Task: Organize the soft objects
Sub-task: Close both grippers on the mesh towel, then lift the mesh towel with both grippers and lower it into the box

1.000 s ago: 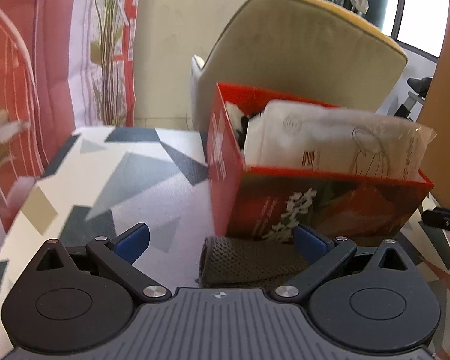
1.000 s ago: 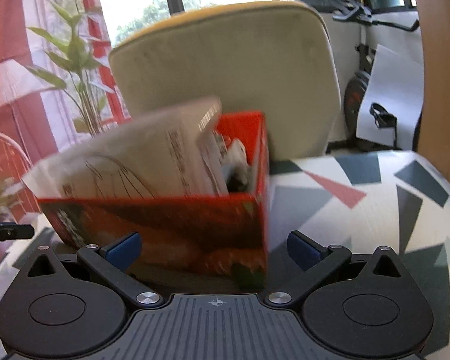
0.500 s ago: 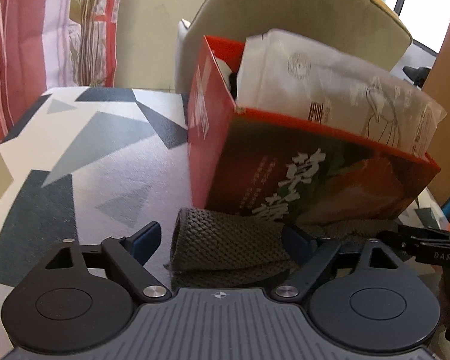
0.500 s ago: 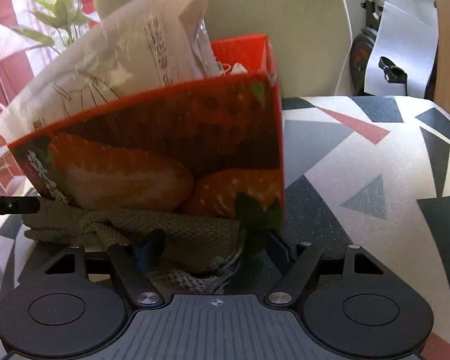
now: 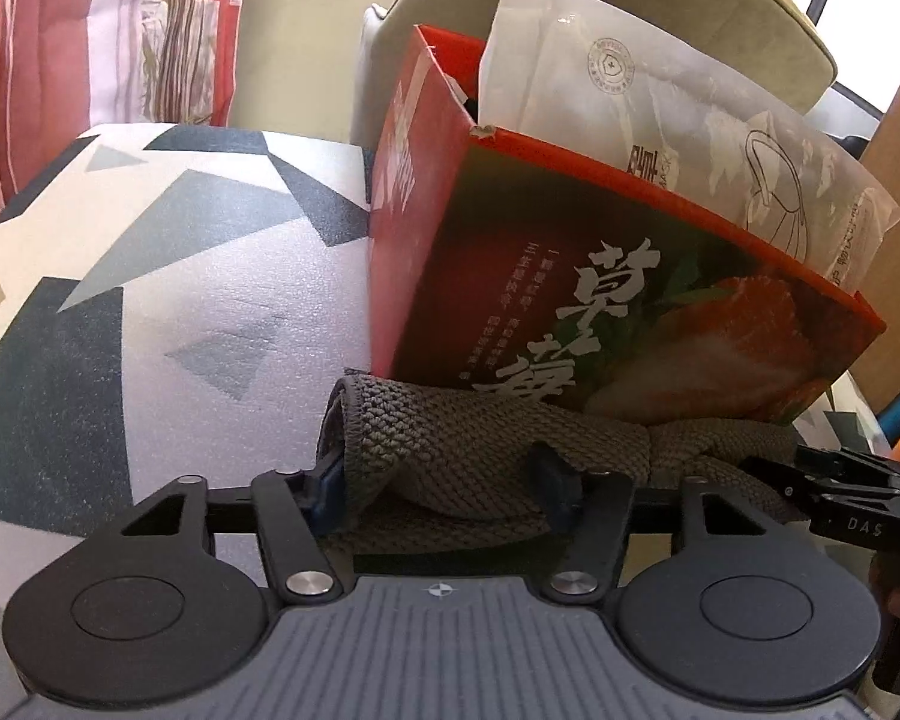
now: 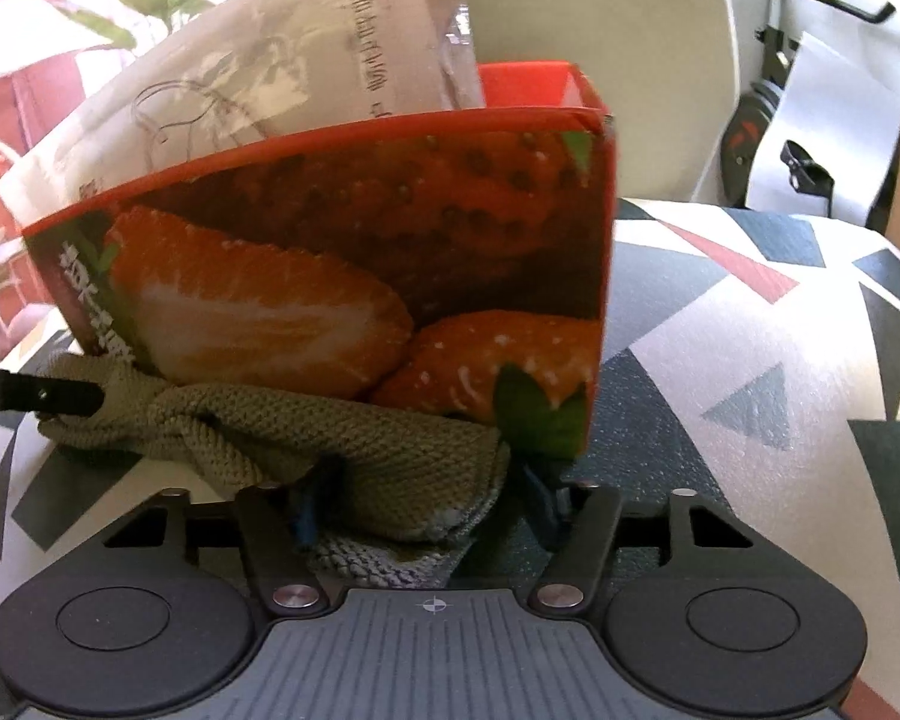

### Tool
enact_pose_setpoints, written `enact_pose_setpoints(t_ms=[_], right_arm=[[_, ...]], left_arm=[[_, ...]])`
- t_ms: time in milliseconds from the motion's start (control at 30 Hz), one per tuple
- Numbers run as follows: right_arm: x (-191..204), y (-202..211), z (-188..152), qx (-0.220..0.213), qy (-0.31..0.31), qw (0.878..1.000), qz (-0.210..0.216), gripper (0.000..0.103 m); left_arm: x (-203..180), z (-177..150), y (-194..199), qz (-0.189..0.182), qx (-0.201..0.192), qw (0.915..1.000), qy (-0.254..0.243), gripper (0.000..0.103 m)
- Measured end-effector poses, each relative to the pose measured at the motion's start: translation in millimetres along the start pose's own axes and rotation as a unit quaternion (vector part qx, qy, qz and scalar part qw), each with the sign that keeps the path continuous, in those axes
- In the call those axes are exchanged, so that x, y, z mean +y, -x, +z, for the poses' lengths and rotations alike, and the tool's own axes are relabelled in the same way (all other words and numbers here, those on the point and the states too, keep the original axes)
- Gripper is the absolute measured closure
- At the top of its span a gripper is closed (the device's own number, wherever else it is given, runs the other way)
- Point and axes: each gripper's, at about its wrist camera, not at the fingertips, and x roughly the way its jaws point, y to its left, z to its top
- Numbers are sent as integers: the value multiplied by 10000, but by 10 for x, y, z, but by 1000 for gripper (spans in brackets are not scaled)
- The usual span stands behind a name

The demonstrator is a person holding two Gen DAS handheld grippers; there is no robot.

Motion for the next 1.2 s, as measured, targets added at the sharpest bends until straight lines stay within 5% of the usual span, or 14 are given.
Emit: enact_pose_setpoints(t_ms=[167,300,700,1200], right_arm=[[50,24,26,120,61,9998,157,76],[73,119,43,102,95,9996,239,88],[177,729,180,-441,215,9974,536,89],[305,1399,867,-1378,358,9859,881,89]], left_arm=[[-19,-33,83,-20,-5,10000,92,77],[-62,-83,209,-21,-78,10000,20,84],[-243,-209,888,10,-663,9978,-70,85],[-528,222,1624,-54,-1720,9844,-354,85]])
